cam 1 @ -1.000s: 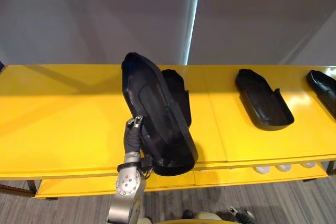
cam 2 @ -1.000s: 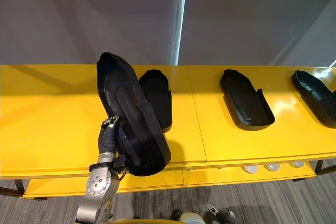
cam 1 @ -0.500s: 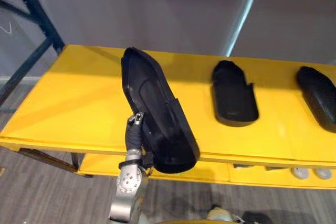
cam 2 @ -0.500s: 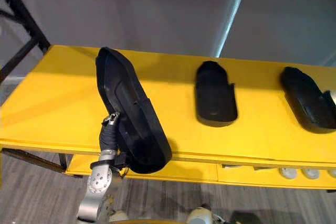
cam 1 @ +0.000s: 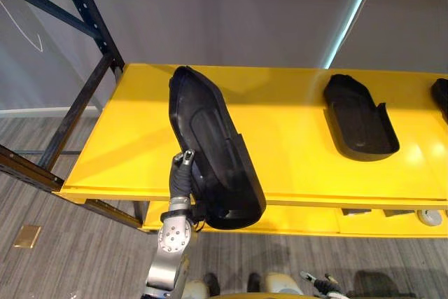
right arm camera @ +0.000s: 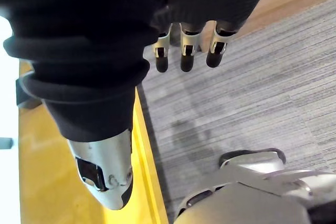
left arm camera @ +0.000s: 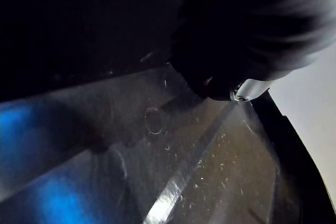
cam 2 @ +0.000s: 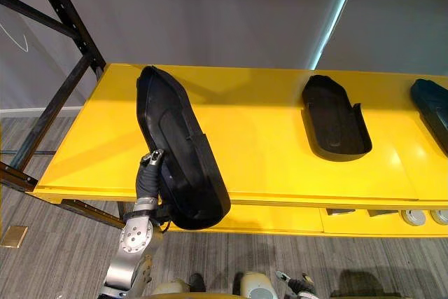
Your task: Walk over and take plastic housings, then place them on the shelf
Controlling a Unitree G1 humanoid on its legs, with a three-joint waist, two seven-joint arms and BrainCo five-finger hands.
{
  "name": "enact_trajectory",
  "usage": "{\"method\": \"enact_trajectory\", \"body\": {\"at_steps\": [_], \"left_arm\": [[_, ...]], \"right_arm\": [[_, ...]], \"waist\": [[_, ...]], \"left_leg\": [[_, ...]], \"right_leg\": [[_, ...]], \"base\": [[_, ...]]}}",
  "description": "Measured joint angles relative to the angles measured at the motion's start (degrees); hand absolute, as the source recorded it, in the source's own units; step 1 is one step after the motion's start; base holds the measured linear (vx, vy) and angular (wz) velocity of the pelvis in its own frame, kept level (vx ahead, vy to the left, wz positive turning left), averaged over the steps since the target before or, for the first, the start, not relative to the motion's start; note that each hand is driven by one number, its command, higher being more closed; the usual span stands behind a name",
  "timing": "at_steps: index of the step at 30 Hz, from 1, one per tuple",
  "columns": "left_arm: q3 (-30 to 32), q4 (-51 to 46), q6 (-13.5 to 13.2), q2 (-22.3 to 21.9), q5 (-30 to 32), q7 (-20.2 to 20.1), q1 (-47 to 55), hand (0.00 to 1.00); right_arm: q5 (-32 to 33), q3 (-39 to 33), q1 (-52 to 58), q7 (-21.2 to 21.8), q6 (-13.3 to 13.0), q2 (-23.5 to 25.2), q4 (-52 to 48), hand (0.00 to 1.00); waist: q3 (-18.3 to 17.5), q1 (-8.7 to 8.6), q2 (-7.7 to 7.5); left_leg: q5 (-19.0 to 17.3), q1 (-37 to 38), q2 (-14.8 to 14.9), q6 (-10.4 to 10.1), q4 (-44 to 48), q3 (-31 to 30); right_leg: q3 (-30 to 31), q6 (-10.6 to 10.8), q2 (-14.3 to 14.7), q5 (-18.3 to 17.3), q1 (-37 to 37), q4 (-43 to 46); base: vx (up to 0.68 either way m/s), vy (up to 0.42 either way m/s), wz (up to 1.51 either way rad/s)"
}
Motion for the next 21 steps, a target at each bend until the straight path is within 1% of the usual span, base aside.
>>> {"method": "enact_trajectory", "body": {"at_steps": [1,3,4,7,9,10,13,15,17,18,20,21], "left_arm": [[0.0,0.0,0.0,0.0,0.1,-0.1,0.0,1.00],[0.3,-0.4,0.0,0.1,1.6,-0.9,0.0,1.00],[0.4,-0.4,0.0,0.1,1.7,-0.9,0.0,1.00],[1.5,-0.4,0.6,0.5,4.1,-1.4,-1.1,1.00],[2.7,-0.3,1.3,1.2,6.1,-1.3,-2.1,1.00],[3.9,0.2,1.7,2.4,7.3,-1.0,-3.4,1.00],[7.3,3.0,2.6,5.1,9.4,0.1,-6.9,1.00],[9.7,7.6,3.9,7.6,11.6,1.4,-10.9,1.00],[11.0,11.3,4.9,9.8,12.5,2.3,-13.5,1.00],[11.6,12.5,5.2,10.3,13.0,2.4,-14.1,1.00],[12.9,17.7,6.8,12.3,14.1,2.6,-16.7,1.00],[13.1,18.6,7.3,12.5,14.1,2.6,-17.1,1.00]], "right_arm": [[0.0,-0.1,0.1,0.0,0.0,0.1,-0.1,0.00],[0.0,-0.2,1.1,0.0,0.0,0.9,-1.5,0.00],[0.0,-0.2,1.2,0.0,0.0,0.9,-1.5,0.00],[-0.1,-1.3,1.7,0.0,0.1,1.3,-1.4,0.00],[-0.7,-2.0,1.9,0.1,0.6,1.4,-1.3,0.00],[-0.8,-2.5,2.0,0.1,0.7,1.5,-1.3,0.00],[-1.5,-2.7,2.1,0.2,0.9,1.3,-1.3,0.00],[-1.9,-2.8,2.0,0.3,0.9,0.6,-1.1,0.00],[-2.1,-2.8,1.6,0.6,1.0,0.3,-0.9,0.00],[-2.1,-2.8,1.4,0.9,0.9,0.3,-0.8,0.00],[-2.8,-2.8,1.0,1.3,0.9,0.1,0.0,0.00],[-3.0,-2.8,0.9,1.3,0.9,0.0,0.2,0.00]], "waist": [[-0.1,0.00,-0.07],[-0.8,0.40,-0.60],[-0.8,0.38,-0.62],[-1.1,0.48,-0.66],[-2.0,0.46,-0.45],[-2.4,0.45,-0.16],[-3.3,-0.12,0.56],[-4.3,-0.37,1.74],[-4.4,-0.41,2.22],[-4.4,-0.47,2.30],[-4.3,-0.87,2.38],[-4.3,-1.01,2.43]], "left_leg": [[0.0,0.1,0.0,-0.1,-0.2,0.1],[1.2,1.2,0.4,-0.8,-3.2,1.1],[1.2,1.3,0.4,-0.8,-3.4,1.1],[3.1,2.8,0.4,-0.6,-6.5,2.0],[4.0,3.5,0.2,-0.4,-8.1,2.7],[4.8,4.3,0.1,-0.3,-9.5,2.9],[6.7,6.7,-0.6,-0.3,-13.3,3.0],[8.4,7.3,-0.9,-0.3,-16.1,3.1],[9.5,7.6,-1.0,-0.4,-17.7,3.3],[9.9,7.6,-1.0,-0.3,-18.3,3.3],[10.5,7.3,-1.0,-0.3,-18.4,3.2],[10.6,7.3,-1.0,-0.3,-18.4,3.2]], "right_leg": [[0.0,0.0,0.1,0.1,0.1,-0.2],[0.6,-0.3,1.2,2.2,1.1,-3.7],[0.6,-0.3,1.3,2.3,1.2,-3.9],[1.5,-0.1,2.2,4.7,3.0,-7.9],[2.0,0.0,2.5,5.8,3.4,-9.8],[2.2,0.5,2.7,6.7,4.2,-11.2],[2.3,0.6,2.9,8.2,6.3,-14.4],[2.5,0.8,3.2,9.5,6.3,-15.9],[3.0,0.8,3.6,10.5,6.2,-17.1],[3.0,0.7,3.7,10.8,6.2,-17.4],[3.2,0.6,3.9,11.9,6.4,-18.7],[3.2,0.5,3.9,12.0,6.4,-18.8]], "base": [[-0.03,-0.043,-0.17],[-0.04,-0.042,-0.18],[-0.02,-0.030,-0.14],[0.00,0.007,-0.14],[0.02,0.038,-0.16],[0.02,0.043,-0.09],[0.00,0.014,-0.02],[-0.04,0.009,-0.03],[-0.06,0.002,-0.09],[-0.09,-0.009,-0.07],[-0.12,-0.022,-0.04],[-0.12,-0.022,-0.01]]}}
